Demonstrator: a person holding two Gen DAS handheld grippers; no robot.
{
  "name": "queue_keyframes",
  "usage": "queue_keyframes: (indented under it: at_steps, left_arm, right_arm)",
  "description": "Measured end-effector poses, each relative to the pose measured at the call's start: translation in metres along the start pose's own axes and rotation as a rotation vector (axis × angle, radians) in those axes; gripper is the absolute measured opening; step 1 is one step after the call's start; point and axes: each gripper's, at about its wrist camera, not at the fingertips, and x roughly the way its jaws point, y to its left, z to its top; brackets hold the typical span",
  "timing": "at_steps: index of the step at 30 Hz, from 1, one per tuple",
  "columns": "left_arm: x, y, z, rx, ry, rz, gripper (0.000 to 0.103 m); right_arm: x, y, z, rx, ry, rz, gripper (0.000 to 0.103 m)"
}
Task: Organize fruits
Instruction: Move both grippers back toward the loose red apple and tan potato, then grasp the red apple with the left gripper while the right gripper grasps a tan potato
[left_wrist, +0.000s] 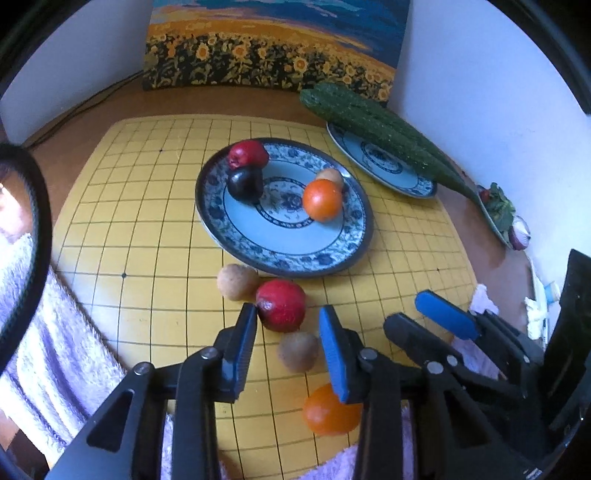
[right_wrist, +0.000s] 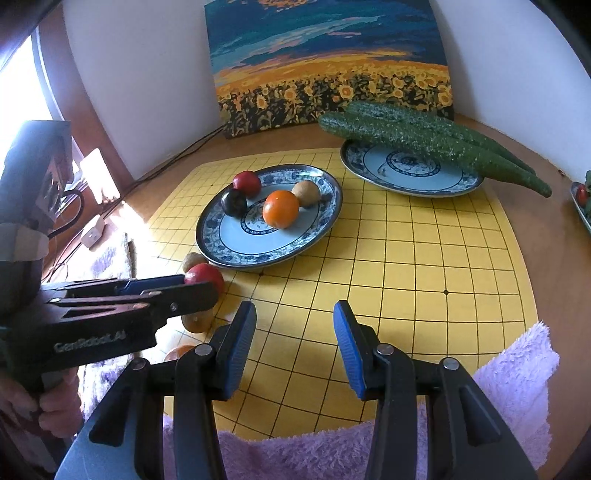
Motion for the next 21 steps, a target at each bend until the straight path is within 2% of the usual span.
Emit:
queue_keyframes:
  at_steps: [6,11,21]
  left_arm:
    - [0.009,0.0021,0.0013,-0.03,0.011,0.03,0.034]
    - [0.0094,0.0012,0.0011,-0.019,-0.01,0.05,0.032]
    - [0.0028,0.0028,-0.0011,0.012,-0.03,0.022,0.032]
  right_arm:
    - [0.002,-0.0039,-0.0033,0.01,-0.001,0.019,0.045]
    - [0.0019,-0.0067,-0.0058,0.016,-0.002,0.023,0.045]
    - [0.0044,-0.0053,-0.0063,0.029,0.002,0.014,0.045]
